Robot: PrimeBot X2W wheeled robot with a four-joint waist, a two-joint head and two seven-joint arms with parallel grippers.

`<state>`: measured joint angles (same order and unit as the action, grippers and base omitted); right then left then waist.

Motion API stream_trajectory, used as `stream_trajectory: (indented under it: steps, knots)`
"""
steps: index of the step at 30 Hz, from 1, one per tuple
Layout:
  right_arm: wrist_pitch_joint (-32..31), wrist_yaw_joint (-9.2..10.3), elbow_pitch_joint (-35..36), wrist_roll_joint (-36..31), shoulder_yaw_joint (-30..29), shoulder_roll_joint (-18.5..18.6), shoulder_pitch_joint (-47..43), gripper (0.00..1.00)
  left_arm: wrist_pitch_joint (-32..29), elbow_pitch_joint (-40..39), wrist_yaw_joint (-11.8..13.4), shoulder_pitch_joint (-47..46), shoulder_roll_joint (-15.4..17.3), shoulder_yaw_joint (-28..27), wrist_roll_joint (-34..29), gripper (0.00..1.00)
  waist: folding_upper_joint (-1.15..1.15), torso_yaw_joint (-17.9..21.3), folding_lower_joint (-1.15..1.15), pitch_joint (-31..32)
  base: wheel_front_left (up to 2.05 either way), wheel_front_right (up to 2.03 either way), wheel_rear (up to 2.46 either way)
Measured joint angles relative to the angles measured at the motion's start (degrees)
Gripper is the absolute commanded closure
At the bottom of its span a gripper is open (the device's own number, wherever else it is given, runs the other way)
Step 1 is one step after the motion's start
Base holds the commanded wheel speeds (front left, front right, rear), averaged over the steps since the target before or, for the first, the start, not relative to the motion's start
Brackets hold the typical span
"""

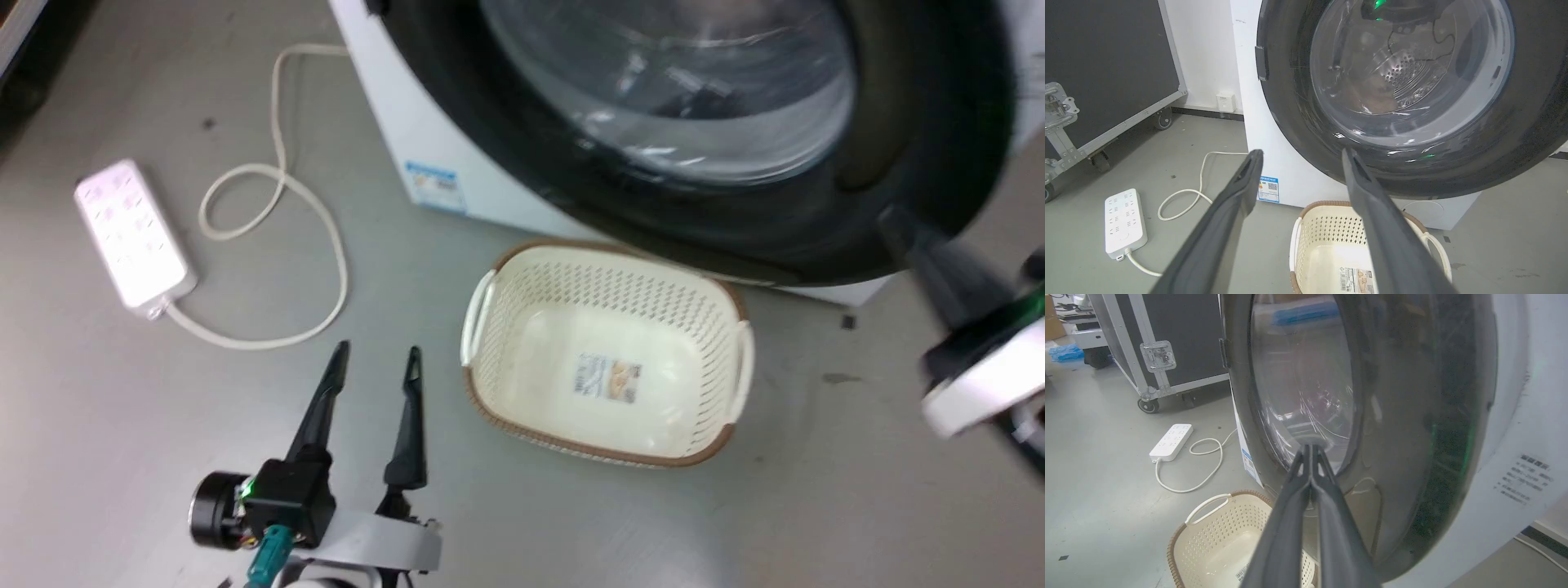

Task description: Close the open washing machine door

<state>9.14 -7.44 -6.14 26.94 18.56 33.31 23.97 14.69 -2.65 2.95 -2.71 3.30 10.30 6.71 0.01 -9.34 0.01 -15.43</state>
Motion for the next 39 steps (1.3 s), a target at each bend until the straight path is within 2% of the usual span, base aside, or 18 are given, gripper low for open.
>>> stream_trajectory:
  steps: [3,8,9,16,26,27,28,29,35,38,39]
  knots:
    - [-1.5,0.0,-3.4,3.9,0.4,3.1,5.0,1.0,0.0,0.0,0.4,-1.0,-0.3,0.7,0.0,0.0,0.0,-1.6,0.0,-1.9,0.0,0.0,0.0]
    - [-3.4,-0.23,-9.9,8.6,0.6,5.7,12.5,1.0,0.0,-0.5,1.6,-2.1,-0.3,2.1,1.1,0.0,0.0,-3.9,0.0,-4.5,0.0,0.0,0.0]
    - [-4.4,-0.18,-14.3,9.5,0.5,6.7,17.0,1.0,0.0,-0.8,2.7,-2.4,-0.4,2.9,2.1,0.0,0.0,-4.8,0.0,-5.8,0.0,0.0,0.0]
    - [-4.9,-0.67,-24.9,9.2,-0.9,6.0,26.8,1.0,0.0,-1.0,4.1,-3.5,-0.4,4.5,2.8,0.0,0.0,-5.9,-0.01,-7.5,0.0,0.0,0.0]
    - [-0.3,-0.45,-29.4,8.8,1.9,3.7,27.2,1.0,0.0,-0.6,4.4,-4.0,-0.4,4.2,3.1,0.0,0.0,-4.6,-0.01,-4.9,0.0,0.0,0.0]
    - [0.7,-0.32,-29.3,8.8,2.4,3.5,26.6,0.87,0.0,-0.5,4.4,-4.0,-0.4,3.8,3.1,0.0,0.0,-4.3,-0.01,-4.3,0.0,0.0,0.0]
    - [1.5,-0.13,-29.1,8.8,2.9,3.3,25.8,0.55,0.0,-0.3,4.0,-4.0,-0.4,3.5,3.1,0.0,0.0,-3.9,-0.01,-3.7,0.0,0.0,0.0]
    - [2.4,-0.09,-28.6,8.8,3.6,3.0,24.6,0.0,0.0,0.0,3.8,-4.0,-0.4,3.1,3.0,0.0,0.0,-3.6,-0.01,-3.0,0.0,0.0,0.0]
    - [5.2,-0.1,-23.2,5.6,4.9,0.7,15.6,0.0,0.0,1.3,1.9,-2.9,-0.4,0.5,2.6,0.0,0.0,-0.6,-0.02,1.7,0.0,0.0,0.0]
    - [5.4,-0.09,-18.8,4.5,1.6,-2.4,9.9,0.0,0.0,1.9,0.9,-2.0,-0.4,-0.7,2.5,0.0,0.0,1.3,-0.02,4.2,0.0,0.0,0.0]
    - [5.6,-0.1,-14.9,2.3,-2.1,-4.9,5.4,0.0,0.0,2.3,0.4,-1.2,-0.5,-1.6,2.5,0.0,0.0,2.8,-0.03,5.7,0.0,0.0,0.0]
